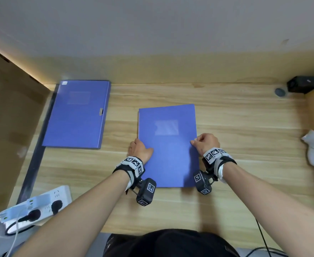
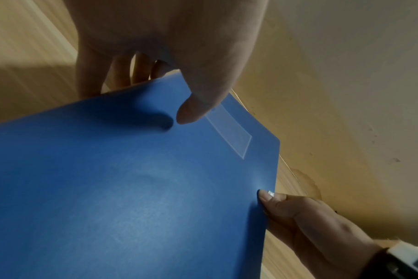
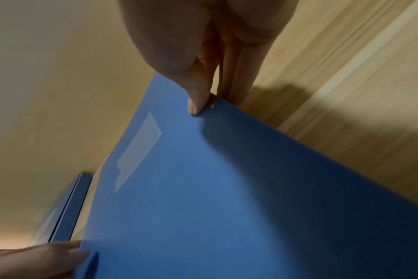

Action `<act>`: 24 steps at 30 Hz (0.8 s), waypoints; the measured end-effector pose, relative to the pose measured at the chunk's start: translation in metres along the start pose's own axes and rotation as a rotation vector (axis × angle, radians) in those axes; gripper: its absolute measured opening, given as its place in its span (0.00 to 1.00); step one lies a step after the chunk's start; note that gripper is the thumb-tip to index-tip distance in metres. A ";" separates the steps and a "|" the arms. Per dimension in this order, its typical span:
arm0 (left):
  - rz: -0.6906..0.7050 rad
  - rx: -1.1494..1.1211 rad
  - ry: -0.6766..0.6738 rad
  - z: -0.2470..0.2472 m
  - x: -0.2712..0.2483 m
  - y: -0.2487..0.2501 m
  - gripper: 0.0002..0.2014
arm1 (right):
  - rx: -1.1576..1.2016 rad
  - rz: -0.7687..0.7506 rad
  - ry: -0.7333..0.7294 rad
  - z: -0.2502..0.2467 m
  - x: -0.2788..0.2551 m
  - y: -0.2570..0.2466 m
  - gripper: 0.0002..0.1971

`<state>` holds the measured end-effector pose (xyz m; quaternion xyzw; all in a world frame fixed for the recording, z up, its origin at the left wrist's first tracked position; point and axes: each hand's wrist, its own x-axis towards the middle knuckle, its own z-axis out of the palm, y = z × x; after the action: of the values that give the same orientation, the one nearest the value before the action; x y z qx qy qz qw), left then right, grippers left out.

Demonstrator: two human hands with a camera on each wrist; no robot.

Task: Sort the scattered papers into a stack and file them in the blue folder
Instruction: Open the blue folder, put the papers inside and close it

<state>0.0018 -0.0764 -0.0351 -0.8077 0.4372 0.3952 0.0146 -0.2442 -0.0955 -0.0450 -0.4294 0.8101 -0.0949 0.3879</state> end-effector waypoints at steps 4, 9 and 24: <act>0.001 0.015 0.009 0.001 0.002 0.001 0.30 | 0.020 0.055 -0.001 0.000 0.001 0.001 0.06; 0.011 0.058 0.039 0.004 0.003 -0.003 0.33 | 0.072 0.050 0.028 0.001 0.001 0.002 0.08; -0.095 -0.498 -0.043 0.000 0.030 -0.037 0.35 | 0.233 0.026 0.065 0.010 0.003 0.014 0.13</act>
<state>0.0373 -0.0747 -0.0666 -0.7975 0.2875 0.5067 -0.1567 -0.2468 -0.0871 -0.0599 -0.3678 0.8111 -0.1972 0.4099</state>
